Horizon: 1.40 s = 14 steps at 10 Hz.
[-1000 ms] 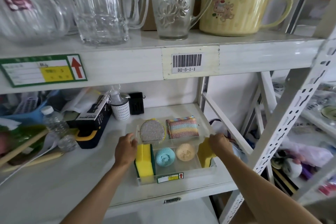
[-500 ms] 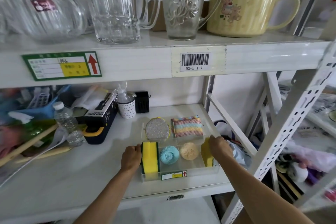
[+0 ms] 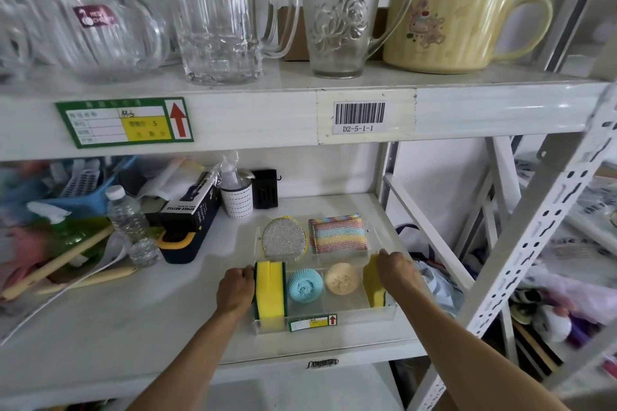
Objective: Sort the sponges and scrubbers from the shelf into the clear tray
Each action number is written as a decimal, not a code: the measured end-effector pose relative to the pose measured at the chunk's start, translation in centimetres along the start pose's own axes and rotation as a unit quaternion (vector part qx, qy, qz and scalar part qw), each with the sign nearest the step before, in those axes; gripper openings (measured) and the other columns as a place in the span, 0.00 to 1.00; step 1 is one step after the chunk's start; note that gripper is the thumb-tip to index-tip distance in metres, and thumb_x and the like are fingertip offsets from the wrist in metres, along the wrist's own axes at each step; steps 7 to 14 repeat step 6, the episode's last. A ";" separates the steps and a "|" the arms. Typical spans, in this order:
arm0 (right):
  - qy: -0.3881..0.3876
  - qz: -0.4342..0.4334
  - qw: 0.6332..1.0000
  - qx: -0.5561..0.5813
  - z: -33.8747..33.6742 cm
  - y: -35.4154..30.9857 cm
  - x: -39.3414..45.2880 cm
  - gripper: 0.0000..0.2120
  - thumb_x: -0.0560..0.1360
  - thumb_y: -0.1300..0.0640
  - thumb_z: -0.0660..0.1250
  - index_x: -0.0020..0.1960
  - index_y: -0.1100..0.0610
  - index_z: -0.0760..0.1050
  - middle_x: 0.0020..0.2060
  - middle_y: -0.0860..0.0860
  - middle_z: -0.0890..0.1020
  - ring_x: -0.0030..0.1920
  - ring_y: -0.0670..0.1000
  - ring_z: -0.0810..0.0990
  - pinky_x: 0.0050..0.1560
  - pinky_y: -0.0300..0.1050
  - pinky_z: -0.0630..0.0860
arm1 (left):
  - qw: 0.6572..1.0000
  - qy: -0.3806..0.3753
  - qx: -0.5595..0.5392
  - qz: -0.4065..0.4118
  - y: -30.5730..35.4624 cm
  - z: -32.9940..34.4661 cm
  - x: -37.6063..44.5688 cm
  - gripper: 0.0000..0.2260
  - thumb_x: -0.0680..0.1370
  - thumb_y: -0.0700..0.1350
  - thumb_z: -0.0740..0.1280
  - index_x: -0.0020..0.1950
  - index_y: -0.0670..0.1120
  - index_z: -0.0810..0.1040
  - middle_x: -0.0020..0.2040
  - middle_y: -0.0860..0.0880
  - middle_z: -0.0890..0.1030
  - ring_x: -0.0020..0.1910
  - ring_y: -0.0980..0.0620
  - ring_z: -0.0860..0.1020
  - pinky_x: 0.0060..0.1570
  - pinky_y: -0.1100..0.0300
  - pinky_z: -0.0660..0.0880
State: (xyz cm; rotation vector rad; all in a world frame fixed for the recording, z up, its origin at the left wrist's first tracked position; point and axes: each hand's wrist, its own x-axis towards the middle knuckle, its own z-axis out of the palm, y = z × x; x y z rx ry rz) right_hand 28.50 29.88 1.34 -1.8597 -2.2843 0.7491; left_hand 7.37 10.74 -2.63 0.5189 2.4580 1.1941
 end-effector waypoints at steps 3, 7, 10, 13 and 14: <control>0.020 -0.043 0.999 0.014 0.3 0.0 0.4 0.18 0.83 0.51 0.50 0.57 0.61 0.74 0.54 0.59 0.80 0.46 0.55 0.75 0.50 0.50 0.73 | 0.999 -0.034 -0.033 -0.007 0.4 -1.2 1.2 0.16 0.82 0.47 0.58 0.49 0.38 0.80 0.54 0.34 0.82 0.51 0.39 0.81 0.56 0.45 0.78; 0.157 -0.118 0.978 -0.076 0.9 -2.3 -0.8 0.17 0.81 0.48 0.54 0.61 0.56 0.74 0.57 0.55 0.75 0.55 0.56 0.76 0.56 0.54 0.71 | 0.978 0.000 0.075 0.195 5.3 -0.4 -0.6 0.14 0.81 0.43 0.61 0.65 0.41 0.76 0.64 0.42 0.77 0.63 0.45 0.77 0.61 0.56 0.72; 0.157 -0.118 0.978 -0.076 0.9 -2.3 -0.8 0.17 0.81 0.48 0.54 0.61 0.56 0.74 0.57 0.55 0.75 0.55 0.56 0.76 0.56 0.54 0.71 | 0.978 0.000 0.075 0.195 5.3 -0.4 -0.6 0.14 0.81 0.43 0.61 0.65 0.41 0.76 0.64 0.42 0.77 0.63 0.45 0.77 0.61 0.56 0.72; 0.157 -0.118 0.978 -0.076 0.9 -2.3 -0.8 0.17 0.81 0.48 0.54 0.61 0.56 0.74 0.57 0.55 0.75 0.55 0.56 0.76 0.56 0.54 0.71 | 0.978 0.000 0.075 0.195 5.3 -0.4 -0.6 0.14 0.81 0.43 0.61 0.65 0.41 0.76 0.64 0.42 0.77 0.63 0.45 0.77 0.61 0.56 0.72; 0.157 -0.118 0.978 -0.076 0.9 -2.3 -0.8 0.17 0.81 0.48 0.54 0.61 0.56 0.74 0.57 0.55 0.75 0.55 0.56 0.76 0.56 0.54 0.71 | 0.978 0.000 0.075 0.195 5.3 -0.4 -0.6 0.14 0.81 0.43 0.61 0.65 0.41 0.76 0.64 0.42 0.77 0.63 0.45 0.77 0.61 0.56 0.72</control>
